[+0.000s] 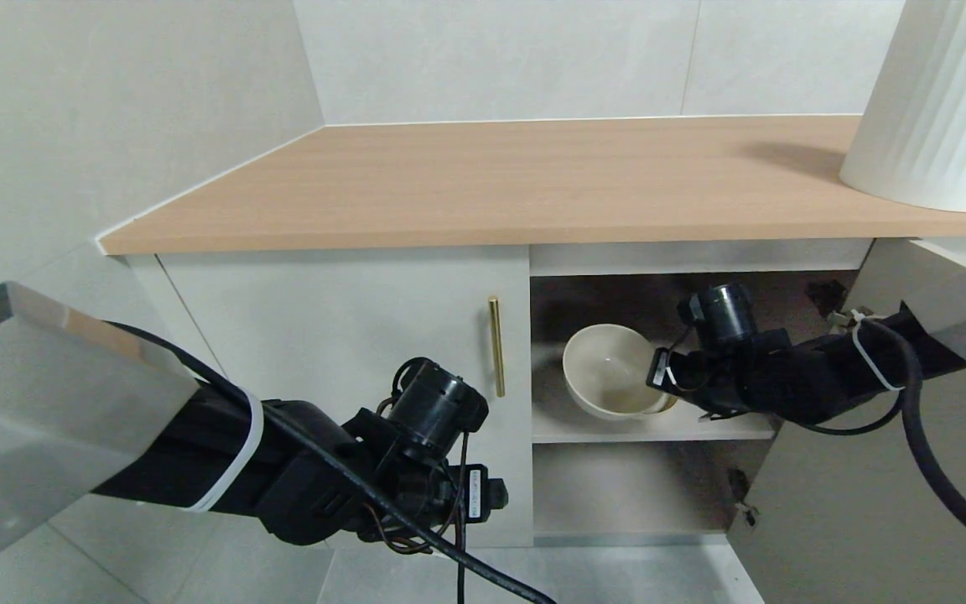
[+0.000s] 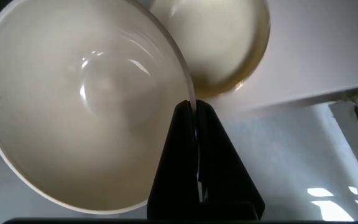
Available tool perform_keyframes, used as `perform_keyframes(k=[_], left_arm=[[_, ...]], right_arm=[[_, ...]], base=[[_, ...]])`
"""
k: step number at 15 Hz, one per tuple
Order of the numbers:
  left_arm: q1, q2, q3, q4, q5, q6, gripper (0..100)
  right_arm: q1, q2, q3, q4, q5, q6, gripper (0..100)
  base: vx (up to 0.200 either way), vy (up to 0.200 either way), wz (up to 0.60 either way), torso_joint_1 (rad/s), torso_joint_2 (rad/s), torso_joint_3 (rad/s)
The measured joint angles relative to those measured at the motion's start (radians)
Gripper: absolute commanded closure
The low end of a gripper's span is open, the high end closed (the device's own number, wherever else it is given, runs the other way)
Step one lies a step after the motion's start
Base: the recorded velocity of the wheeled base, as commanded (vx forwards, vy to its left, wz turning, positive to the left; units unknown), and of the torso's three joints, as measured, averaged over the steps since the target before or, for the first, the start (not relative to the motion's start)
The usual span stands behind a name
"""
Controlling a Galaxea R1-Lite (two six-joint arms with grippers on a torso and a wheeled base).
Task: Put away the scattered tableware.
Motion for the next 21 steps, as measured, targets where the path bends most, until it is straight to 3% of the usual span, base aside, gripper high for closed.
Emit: perform_keyframes(k=[11,21], left_arm=[[0.000,0.002,0.000,0.000,0.000,0.000,0],[0.002,0.003,0.000,0.000,0.000,0.000,0]], right_arm=[[-0.093,0.095,-0.100,-0.004,-0.048,0.031,100],[-0.116,0.163,-0.141,-0.005,-0.050,0.031,100]], base=[[0.000,0.000,0.00,0.000,0.00,0.000],[0.000,0.000,0.00,0.000,0.00,0.000]])
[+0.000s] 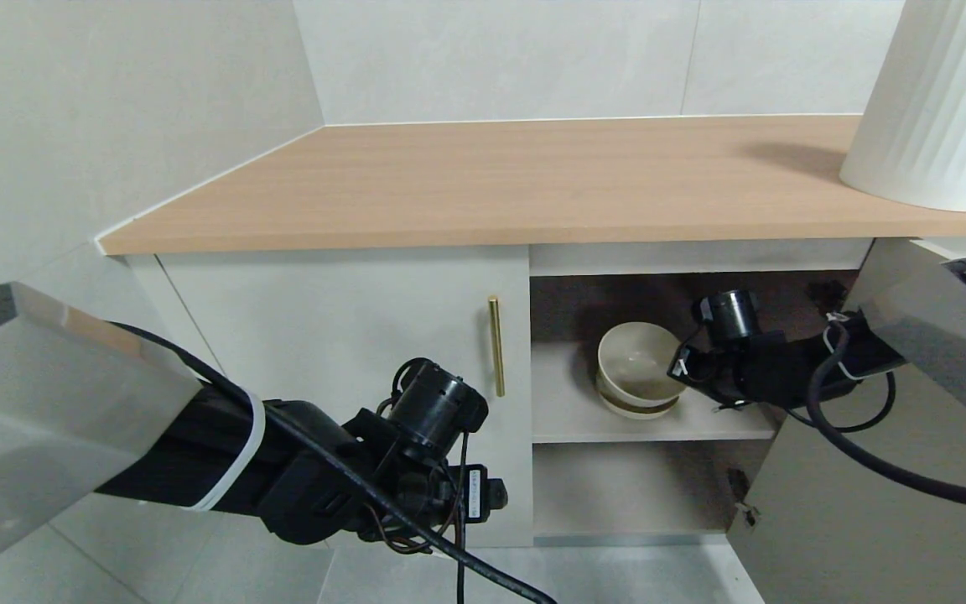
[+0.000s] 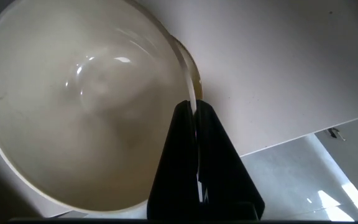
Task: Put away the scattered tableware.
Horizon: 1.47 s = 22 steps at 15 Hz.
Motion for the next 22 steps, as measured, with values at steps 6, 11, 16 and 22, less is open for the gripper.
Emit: perform_keyframes(k=[6,11,16,22], left_arm=[[0.000,0.000,0.000,0.000,0.000,0.000,0],[0.000,0.000,0.000,0.000,0.000,0.000,0],[0.003,-0.011,-0.001,0.000,0.000,-0.001,0],[0.061,-0.194,0.024,0.023,0.022,0.039,0]], right_arm=[[0.001,0.012,-0.003,0.000,0.000,-0.003,0],[0.006,0.014,0.003,0.001,0.002,-0.007,0],[0.007,-0.002,0.015,0.010,0.006,-0.010,0],[0.047,-0.208,0.213,0.011,0.055,-0.151,0]], base=[[0.000,0.000,0.00,0.000,0.00,0.000],[0.000,0.000,0.00,0.000,0.00,0.000],[0.000,0.000,0.00,0.000,0.00,0.000],[0.000,0.000,0.00,0.000,0.00,0.000]])
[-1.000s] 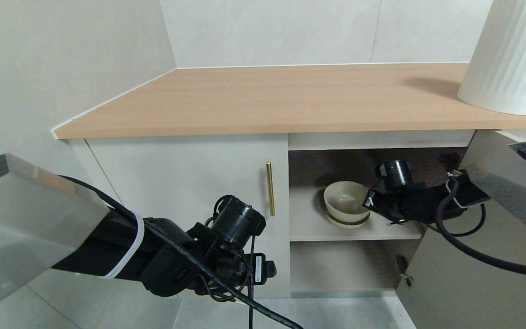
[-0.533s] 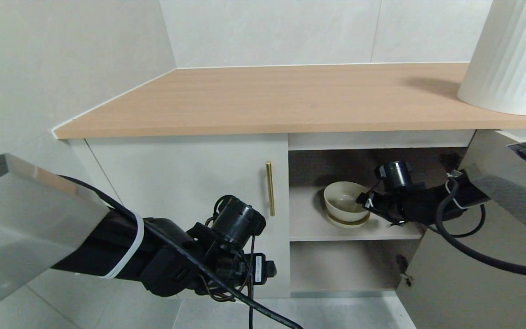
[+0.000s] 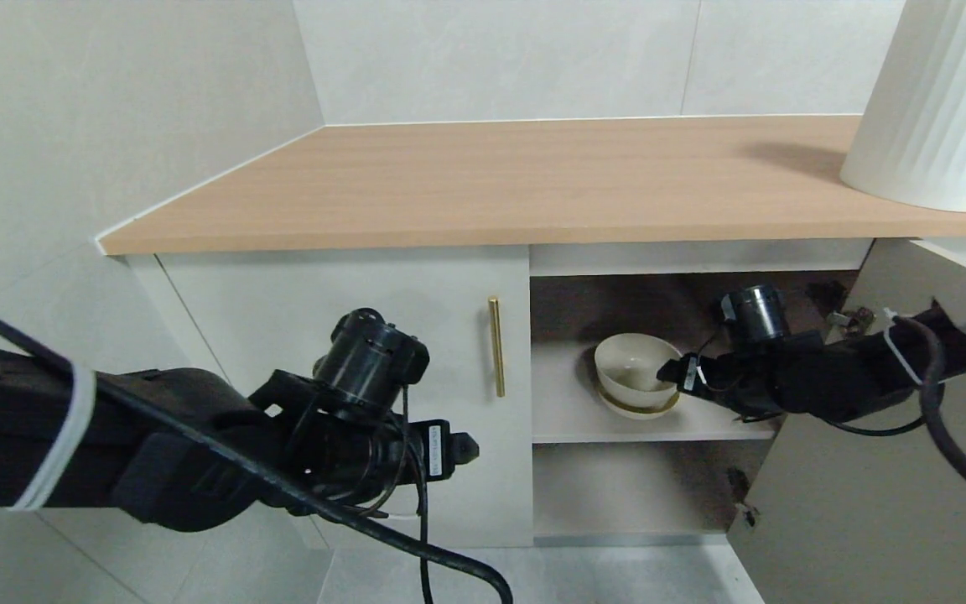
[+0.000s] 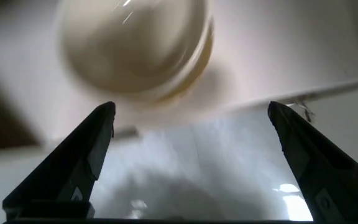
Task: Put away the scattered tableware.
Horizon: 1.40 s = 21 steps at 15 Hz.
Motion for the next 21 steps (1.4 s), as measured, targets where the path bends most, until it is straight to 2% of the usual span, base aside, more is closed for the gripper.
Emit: perform_keyframes(k=[3,6,9,13,21], left_arm=[[0.014,-0.156,0.033,0.056,0.006,0.013,0],[0.018,-0.322,0.064,0.166,0.028,0.034,0],[0.030,-0.442,0.126,0.191,0.044,0.071,0],[0.033,-0.490,0.151,0.190,0.047,0.074,0],[0.025,-0.449,0.152,0.184,0.048,0.074,0]], right_arm=[[0.035,-0.182,0.119,0.051,0.050,-0.076,0],[0.093,-0.393,0.194,0.275,0.092,-0.101,0],[0.156,-0.574,0.237,0.492,0.131,-0.108,0],[0.206,-0.682,0.321,0.503,0.126,-0.118,0],[0.245,-0.714,0.349,0.506,0.123,-0.119,0]], base=[[0.000,0.000,0.00,0.000,0.00,0.000],[0.000,0.000,0.00,0.000,0.00,0.000],[0.000,0.000,0.00,0.000,0.00,0.000],[-0.150,0.000,0.00,0.003,0.00,0.002],[-0.200,0.000,0.00,0.001,0.00,0.002]])
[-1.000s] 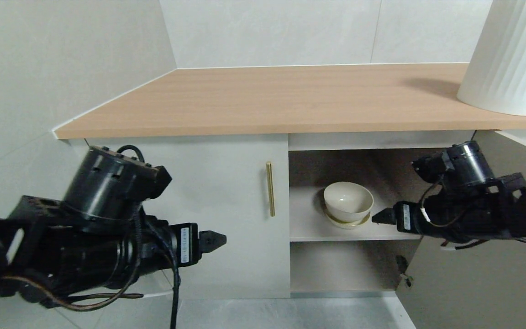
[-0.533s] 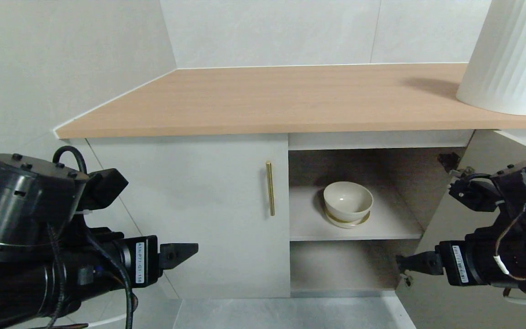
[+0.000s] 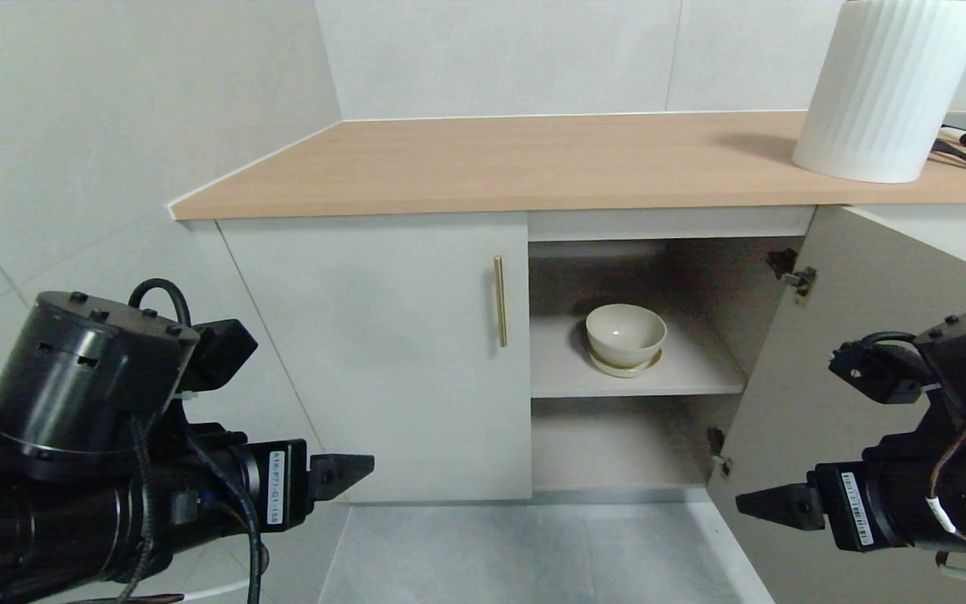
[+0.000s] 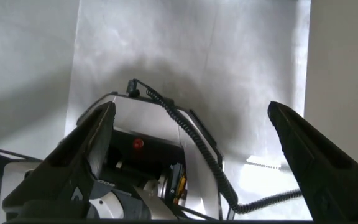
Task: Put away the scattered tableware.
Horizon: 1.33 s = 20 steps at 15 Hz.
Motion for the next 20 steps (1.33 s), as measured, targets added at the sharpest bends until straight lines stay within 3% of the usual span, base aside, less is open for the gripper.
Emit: perform_keyframes(k=[4,16,20], left_arm=[[-0.003,0.008,-0.001,-0.002,0.000,0.000,0],[-0.003,0.012,0.000,-0.002,0.000,0.000,0],[-0.008,0.011,0.007,-0.001,0.003,0.000,0]], right_arm=[[0.001,0.001,0.004,0.000,0.000,-0.001,0],[0.003,-0.004,0.017,0.006,-0.003,-0.022,0],[0.007,-0.039,0.018,0.144,-0.005,-0.090,0]], base=[[-0.200,0.000,0.00,0.001,0.00,0.004],[0.000,0.000,0.00,0.000,0.00,0.000],[0.000,-0.200,0.00,0.004,0.00,0.004]])
